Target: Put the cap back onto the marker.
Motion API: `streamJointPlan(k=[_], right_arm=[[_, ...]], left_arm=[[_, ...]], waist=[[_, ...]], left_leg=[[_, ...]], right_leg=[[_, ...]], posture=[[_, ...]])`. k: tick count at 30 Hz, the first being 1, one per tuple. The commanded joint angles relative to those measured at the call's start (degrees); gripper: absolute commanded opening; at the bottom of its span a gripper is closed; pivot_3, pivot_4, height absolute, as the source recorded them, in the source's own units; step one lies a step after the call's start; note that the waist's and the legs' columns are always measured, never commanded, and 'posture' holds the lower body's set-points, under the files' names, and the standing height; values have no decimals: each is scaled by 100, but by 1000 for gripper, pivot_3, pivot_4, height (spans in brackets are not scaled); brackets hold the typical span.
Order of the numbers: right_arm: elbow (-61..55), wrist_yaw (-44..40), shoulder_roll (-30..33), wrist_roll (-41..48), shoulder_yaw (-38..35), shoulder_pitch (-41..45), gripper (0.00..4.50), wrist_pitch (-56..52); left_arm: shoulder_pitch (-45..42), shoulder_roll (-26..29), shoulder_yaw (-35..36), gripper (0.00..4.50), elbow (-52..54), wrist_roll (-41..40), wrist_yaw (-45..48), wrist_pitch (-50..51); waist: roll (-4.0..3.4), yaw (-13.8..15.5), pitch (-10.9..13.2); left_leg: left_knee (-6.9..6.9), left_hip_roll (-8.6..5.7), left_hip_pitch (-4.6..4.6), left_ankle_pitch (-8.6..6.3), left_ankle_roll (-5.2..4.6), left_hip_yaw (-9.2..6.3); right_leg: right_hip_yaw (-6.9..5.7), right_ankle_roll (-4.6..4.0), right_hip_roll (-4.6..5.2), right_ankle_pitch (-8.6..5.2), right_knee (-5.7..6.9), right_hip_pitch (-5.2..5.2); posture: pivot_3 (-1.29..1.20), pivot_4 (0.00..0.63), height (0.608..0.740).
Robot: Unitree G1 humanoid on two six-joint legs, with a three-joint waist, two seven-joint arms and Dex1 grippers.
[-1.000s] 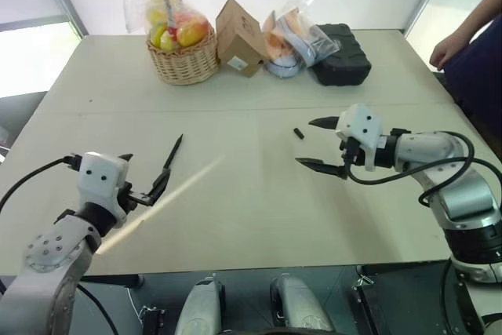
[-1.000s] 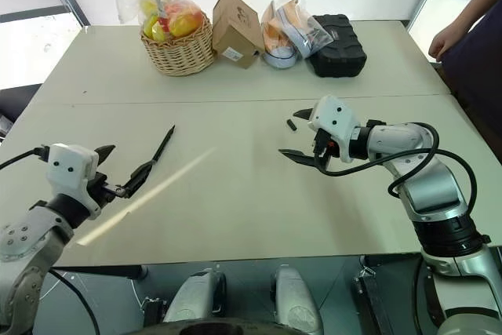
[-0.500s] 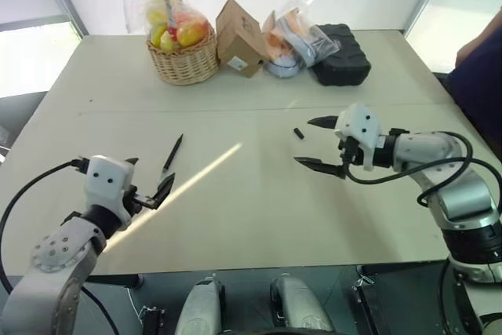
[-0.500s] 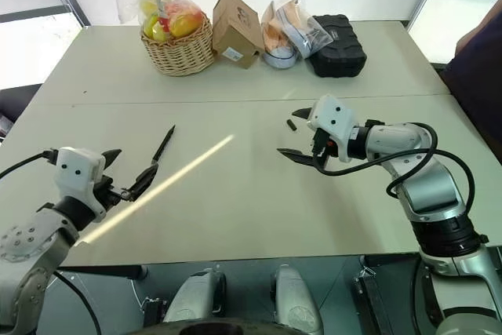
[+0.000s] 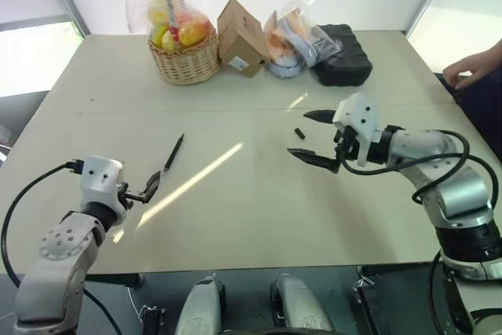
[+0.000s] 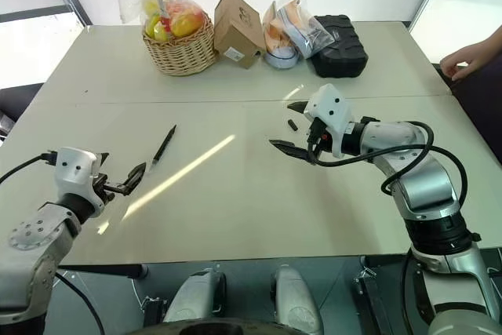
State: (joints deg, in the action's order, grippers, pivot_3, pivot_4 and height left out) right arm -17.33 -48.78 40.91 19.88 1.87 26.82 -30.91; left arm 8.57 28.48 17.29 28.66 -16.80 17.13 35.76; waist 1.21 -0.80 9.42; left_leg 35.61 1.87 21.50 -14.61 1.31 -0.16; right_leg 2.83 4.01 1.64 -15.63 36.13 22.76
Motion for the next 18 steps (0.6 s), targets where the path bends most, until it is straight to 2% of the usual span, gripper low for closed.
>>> streamJointPlan(k=[1,10,18], right_arm=[[-343,184,-18,58,-228,-90,4500,-28],[-643,433,-67,123,-206,-246,4500,-177],[-740,581,-130,95,-183,-276,4500,-178]], left_arm=[[-184,-16,-154,4454,-307,226,17,-391],[-1105,-223,-857,4454,-1350,646,19,-817],[-1613,-378,-1109,4454,-2150,884,-60,-840]], waist=[[3,1,2],[4,6,2],[3,4,1]], left_leg=[[-1,0,1,0,0,0],[-2,0,2,0,0,-2],[-4,1,1,0,0,-3]], right_leg=[[0,0,2,0,-1,1],[-1,1,4,1,0,1],[-2,10,1,6,3,2]], posture=[[0,150,740],[0,150,740],[0,150,740]])
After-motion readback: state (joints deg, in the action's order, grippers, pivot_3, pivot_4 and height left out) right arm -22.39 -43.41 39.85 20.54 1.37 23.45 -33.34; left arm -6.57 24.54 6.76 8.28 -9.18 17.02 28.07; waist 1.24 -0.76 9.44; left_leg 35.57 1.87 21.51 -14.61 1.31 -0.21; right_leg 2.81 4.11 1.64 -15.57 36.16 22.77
